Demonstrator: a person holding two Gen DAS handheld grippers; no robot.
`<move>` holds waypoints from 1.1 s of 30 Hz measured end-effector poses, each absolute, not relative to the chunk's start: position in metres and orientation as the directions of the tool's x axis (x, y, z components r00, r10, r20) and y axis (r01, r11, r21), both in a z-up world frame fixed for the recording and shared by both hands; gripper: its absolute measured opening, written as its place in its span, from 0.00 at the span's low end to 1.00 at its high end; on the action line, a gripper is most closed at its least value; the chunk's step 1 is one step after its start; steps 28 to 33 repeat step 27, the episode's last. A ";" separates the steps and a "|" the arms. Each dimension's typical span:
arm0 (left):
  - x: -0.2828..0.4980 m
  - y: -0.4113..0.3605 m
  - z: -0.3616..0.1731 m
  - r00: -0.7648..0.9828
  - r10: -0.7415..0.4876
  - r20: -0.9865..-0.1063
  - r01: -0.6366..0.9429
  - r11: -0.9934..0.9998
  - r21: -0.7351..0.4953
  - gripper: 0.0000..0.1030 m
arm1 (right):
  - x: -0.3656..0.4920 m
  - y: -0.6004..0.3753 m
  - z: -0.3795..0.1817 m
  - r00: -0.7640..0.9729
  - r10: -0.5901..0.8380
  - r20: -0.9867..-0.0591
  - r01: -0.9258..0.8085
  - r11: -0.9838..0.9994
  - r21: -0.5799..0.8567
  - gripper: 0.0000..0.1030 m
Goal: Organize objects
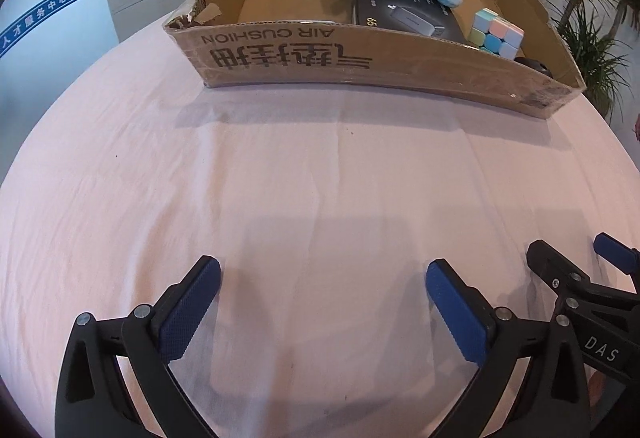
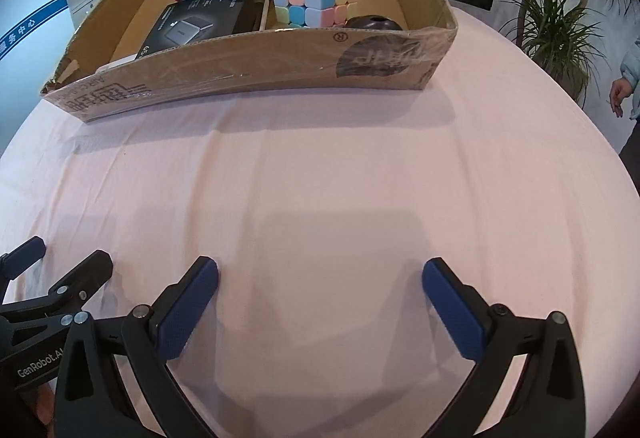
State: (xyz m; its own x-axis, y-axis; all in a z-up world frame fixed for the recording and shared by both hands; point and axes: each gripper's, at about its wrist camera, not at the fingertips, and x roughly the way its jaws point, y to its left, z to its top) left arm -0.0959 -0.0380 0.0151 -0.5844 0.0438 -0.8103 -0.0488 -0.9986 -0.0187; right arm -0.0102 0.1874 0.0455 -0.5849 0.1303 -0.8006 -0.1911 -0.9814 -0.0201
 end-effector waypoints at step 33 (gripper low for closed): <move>-0.082 -0.039 0.015 -0.584 0.050 -0.810 -0.058 -0.998 -0.020 1.00 | -0.001 0.186 0.045 -0.579 0.144 -0.803 -0.216 -0.976 -0.020 0.99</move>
